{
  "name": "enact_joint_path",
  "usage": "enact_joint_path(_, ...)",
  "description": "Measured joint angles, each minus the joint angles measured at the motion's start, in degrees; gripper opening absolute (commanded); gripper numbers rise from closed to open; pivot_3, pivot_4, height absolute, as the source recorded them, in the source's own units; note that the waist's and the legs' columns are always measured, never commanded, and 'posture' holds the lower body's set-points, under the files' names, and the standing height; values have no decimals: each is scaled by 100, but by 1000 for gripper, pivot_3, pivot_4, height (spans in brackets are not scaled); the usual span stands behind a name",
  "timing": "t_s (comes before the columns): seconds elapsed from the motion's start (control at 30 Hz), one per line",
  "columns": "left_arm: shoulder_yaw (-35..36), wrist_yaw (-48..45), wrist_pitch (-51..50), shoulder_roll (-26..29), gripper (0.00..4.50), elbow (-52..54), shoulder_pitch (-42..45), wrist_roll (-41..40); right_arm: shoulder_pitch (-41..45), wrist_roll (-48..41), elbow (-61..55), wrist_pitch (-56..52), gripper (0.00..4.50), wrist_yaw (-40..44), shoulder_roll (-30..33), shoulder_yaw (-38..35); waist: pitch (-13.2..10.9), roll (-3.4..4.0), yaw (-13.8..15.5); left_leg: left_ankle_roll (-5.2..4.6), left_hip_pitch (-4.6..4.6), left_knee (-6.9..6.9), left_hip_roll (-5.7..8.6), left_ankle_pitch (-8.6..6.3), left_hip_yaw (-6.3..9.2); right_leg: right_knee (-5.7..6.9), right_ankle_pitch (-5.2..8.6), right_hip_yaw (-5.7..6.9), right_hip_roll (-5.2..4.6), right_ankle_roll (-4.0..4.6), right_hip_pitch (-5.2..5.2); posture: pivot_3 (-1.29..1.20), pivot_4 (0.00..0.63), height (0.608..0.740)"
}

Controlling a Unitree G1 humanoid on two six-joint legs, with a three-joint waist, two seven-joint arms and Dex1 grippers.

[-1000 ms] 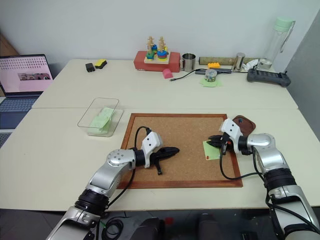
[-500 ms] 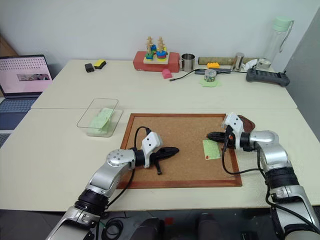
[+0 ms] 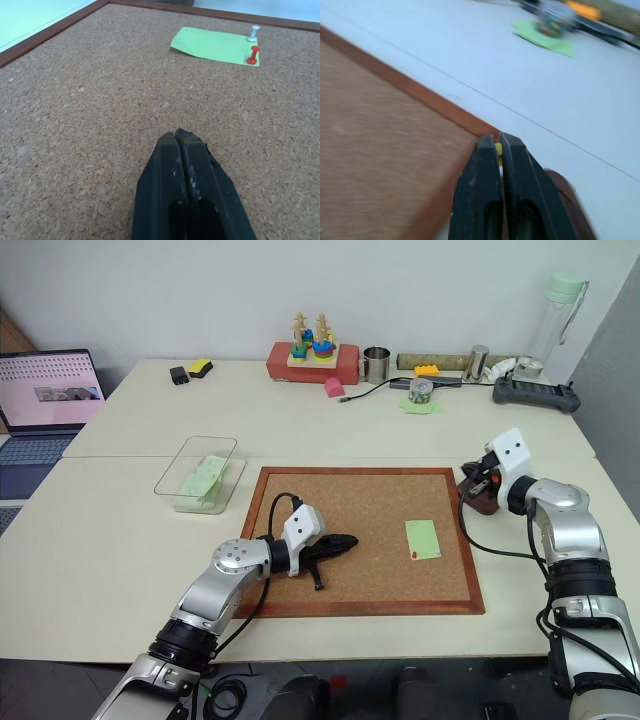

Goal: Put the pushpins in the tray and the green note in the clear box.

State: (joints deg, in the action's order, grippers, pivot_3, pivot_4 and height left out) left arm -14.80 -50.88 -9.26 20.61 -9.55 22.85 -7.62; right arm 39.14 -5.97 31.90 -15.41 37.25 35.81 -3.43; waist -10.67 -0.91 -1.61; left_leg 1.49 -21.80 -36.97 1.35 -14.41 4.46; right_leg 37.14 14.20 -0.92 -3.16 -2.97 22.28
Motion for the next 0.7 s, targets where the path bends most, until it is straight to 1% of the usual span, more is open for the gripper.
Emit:
enact_joint_path(0.13,1,-4,7,18,0,0,0,0,0,87,478,-24,61,-388,-23,0,0,1,-4,0,0,0,0,0,-3,1,0,-3,0,0,0,0,150,740)
enact_joint_path(0.2,1,-5,9,33,0,0,0,1,1,84,577,-37,475,-476,-37,0,1,2,-6,-1,1,0,0,0,-3,2,0,-3,0,0,0,0,150,740)
enact_joint_path(0.23,1,-5,9,36,0,0,0,1,2,80,614,-44,586,-500,-37,0,1,3,-7,-1,1,-1,0,0,-3,2,0,-3,0,0,0,0,150,740)
enact_joint_path(0.27,1,-5,9,36,0,0,0,1,2,75,641,-47,883,-511,-37,-1,1,3,-7,-1,1,-1,0,0,-3,2,0,-3,0,0,0,0,150,740)
enact_joint_path(0.37,1,-4,11,39,0,0,0,1,3,57,671,-55,1444,-515,-37,-4,2,3,-7,-1,0,-1,0,0,-2,2,0,-2,1,0,0,0,150,740)
enact_joint_path(0.43,1,-1,11,39,0,0,0,1,5,17,669,-70,1959,-506,-39,-40,2,3,-7,-1,0,-1,0,0,-2,2,0,-2,1,0,0,0,150,740)
enact_joint_path(0.6,1,-2,12,44,0,-1,0,1,4,-55,568,-195,2955,-450,-34,-213,2,4,-8,-1,1,-1,0,0,-2,2,0,-2,1,0,0,0,150,740)
enact_joint_path(0.63,1,-2,12,44,0,-1,0,1,5,-73,519,-214,3230,-442,-27,-227,2,4,-8,-1,1,-1,0,0,-2,2,0,-2,1,0,0,0,150,740)
enact_joint_path(0.67,1,-2,14,44,0,-2,0,1,4,-99,467,-249,3350,-429,-23,-238,2,4,-8,-1,0,-1,0,0,-2,2,0,-2,1,0,0,0,150,740)
enact_joint_path(0.7,1,-2,15,43,0,-2,0,1,3,-135,417,-288,3350,-386,-22,-255,2,4,-8,-1,0,-1,0,0,-2,2,0,-2,1,0,-1,0,150,740)
